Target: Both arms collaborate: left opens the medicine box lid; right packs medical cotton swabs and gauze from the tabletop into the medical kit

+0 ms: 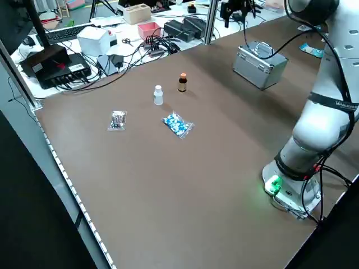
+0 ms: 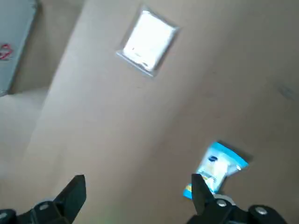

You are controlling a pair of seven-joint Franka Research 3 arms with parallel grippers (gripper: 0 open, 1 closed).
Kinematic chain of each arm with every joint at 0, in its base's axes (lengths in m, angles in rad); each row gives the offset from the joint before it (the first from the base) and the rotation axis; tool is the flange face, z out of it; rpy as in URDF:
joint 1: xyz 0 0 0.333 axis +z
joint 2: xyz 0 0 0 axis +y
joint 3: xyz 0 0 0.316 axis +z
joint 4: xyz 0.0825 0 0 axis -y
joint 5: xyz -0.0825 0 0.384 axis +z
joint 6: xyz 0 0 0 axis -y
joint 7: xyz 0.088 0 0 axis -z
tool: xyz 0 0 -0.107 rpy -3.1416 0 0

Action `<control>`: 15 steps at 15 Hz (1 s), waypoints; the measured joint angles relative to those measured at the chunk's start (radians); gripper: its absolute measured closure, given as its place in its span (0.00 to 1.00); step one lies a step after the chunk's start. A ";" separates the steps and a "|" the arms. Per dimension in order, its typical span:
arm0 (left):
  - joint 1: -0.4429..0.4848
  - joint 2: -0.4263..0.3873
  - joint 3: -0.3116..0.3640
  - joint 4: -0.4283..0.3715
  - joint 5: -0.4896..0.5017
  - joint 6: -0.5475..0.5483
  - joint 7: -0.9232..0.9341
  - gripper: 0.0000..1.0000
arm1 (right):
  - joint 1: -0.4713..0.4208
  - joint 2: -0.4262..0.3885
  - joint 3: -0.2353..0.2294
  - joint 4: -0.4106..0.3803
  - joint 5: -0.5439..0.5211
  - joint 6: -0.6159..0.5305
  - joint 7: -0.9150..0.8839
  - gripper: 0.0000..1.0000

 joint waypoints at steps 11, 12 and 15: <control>-0.252 0.154 -0.006 0.003 -0.001 0.272 -0.424 0.00 | 0.069 0.067 0.011 0.000 0.109 0.160 -0.293 0.00; -0.268 0.169 -0.005 0.003 -0.001 0.303 -0.453 0.00 | 0.073 0.075 0.011 0.000 0.126 0.171 -0.349 0.00; -0.310 0.216 -0.003 0.004 -0.001 0.386 -0.517 0.00 | 0.072 0.105 0.007 0.000 0.195 0.185 -0.567 0.00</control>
